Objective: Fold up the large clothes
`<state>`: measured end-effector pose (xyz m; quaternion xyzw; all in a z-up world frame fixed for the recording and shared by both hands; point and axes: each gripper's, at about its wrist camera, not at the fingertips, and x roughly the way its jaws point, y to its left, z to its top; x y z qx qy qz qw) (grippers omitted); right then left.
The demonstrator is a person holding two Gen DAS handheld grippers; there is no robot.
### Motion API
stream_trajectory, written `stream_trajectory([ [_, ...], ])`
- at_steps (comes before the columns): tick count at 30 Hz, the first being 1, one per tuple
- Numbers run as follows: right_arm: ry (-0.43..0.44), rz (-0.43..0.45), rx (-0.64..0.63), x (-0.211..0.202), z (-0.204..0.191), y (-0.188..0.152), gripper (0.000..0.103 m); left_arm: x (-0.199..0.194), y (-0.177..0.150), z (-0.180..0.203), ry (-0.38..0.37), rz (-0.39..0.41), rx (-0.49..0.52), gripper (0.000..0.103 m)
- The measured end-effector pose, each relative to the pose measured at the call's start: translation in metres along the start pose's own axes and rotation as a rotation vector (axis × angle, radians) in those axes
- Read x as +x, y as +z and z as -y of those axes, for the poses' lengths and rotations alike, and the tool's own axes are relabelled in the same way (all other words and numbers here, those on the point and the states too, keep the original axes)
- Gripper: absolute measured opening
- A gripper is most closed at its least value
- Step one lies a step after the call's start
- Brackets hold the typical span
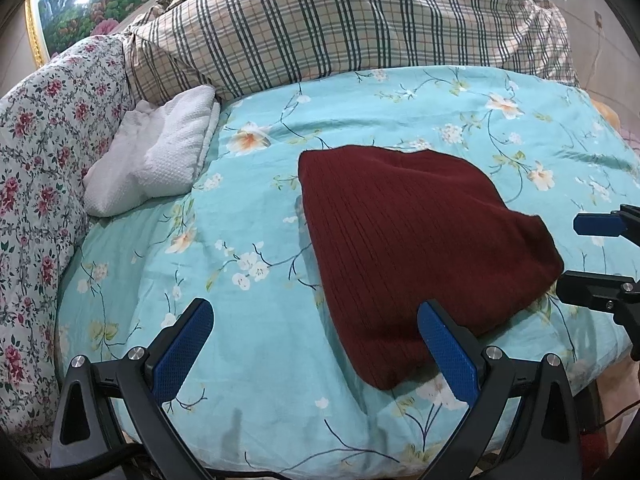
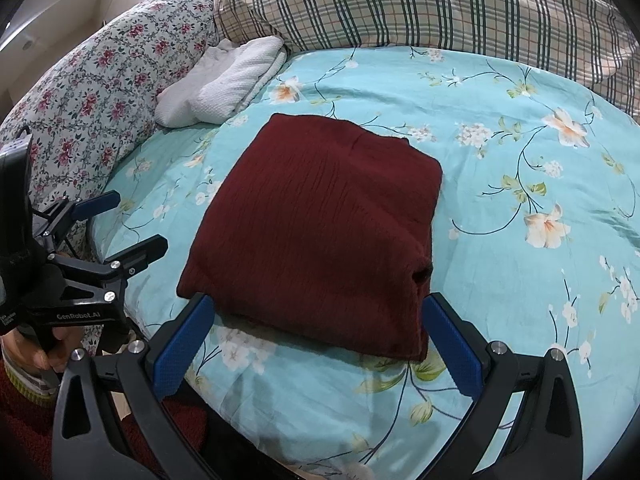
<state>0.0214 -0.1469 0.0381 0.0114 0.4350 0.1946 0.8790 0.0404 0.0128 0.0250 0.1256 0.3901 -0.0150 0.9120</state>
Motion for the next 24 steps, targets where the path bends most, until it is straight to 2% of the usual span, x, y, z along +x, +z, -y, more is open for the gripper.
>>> stream_trajectory([
  [24,0.007,-0.002,0.015,0.011,0.014,0.008,0.103,0.009,0.011,0.0,0.01,-0.005,-0.003,0.102],
])
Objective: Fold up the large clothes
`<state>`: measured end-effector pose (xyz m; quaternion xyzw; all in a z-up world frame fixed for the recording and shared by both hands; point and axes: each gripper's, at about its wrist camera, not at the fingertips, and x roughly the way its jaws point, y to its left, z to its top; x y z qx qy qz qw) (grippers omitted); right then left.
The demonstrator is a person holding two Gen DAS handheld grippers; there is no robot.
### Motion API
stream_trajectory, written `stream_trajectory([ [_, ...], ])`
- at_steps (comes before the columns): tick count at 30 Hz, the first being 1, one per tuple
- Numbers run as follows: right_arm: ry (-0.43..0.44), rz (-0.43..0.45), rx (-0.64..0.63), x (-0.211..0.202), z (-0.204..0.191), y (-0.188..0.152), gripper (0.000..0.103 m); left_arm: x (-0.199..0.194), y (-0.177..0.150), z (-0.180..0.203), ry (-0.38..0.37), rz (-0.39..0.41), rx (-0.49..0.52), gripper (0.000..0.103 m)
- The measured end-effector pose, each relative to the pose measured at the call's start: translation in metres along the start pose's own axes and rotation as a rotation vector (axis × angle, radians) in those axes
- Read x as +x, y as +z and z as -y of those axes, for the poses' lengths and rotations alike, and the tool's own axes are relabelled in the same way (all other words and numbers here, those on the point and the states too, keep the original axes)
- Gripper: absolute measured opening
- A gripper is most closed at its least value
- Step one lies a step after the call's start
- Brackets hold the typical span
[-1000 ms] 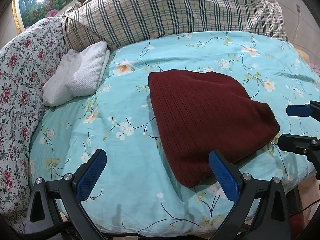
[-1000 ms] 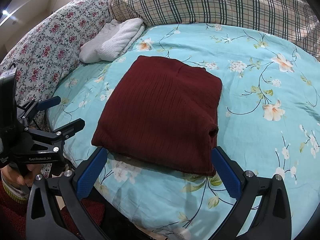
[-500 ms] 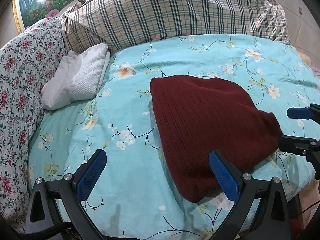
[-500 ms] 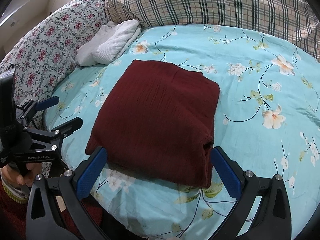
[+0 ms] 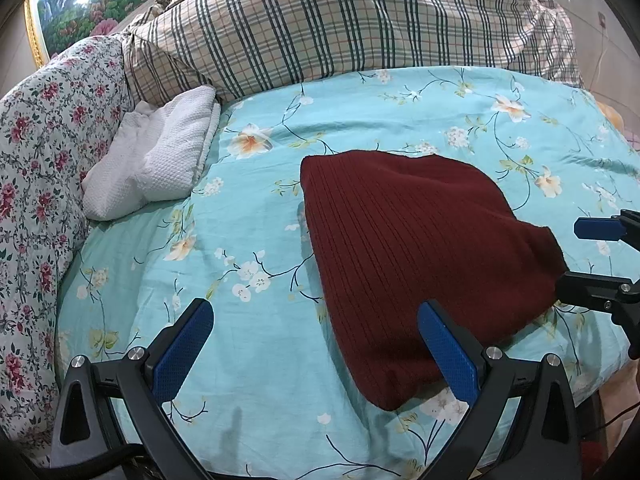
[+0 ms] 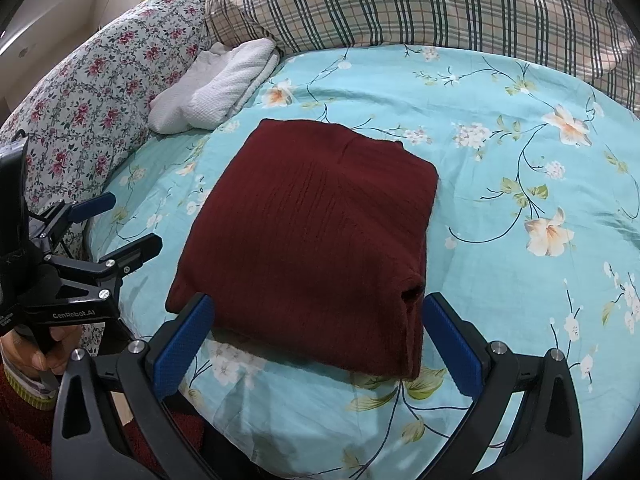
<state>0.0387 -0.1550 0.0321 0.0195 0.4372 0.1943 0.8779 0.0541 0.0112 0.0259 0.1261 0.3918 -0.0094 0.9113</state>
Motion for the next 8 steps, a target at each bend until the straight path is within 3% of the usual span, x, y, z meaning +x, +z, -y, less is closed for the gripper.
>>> stream_trajectory([
  [8,-0.002,-0.008,0.02,0.016,0.013,0.01,0.103,0.009,0.004,-0.006,-0.03,0.008,-0.054,0.102],
])
